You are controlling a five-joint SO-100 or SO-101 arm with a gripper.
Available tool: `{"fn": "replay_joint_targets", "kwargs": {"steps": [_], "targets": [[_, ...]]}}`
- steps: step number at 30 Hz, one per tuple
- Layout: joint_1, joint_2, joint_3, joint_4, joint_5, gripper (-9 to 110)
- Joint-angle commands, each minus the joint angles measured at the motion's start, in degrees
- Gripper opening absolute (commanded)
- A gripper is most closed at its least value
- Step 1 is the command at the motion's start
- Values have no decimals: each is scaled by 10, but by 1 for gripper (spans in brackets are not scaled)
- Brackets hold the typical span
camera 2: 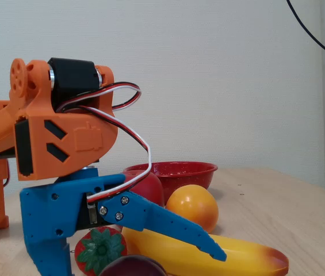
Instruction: Put plum in the red bowl.
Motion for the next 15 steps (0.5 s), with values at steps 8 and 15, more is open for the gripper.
{"fn": "replay_joint_targets", "kwargs": {"steps": [8, 15], "targets": [[-22, 50, -40, -5, -11, 52], [-24, 50, -40, -5, -7, 46]]}}
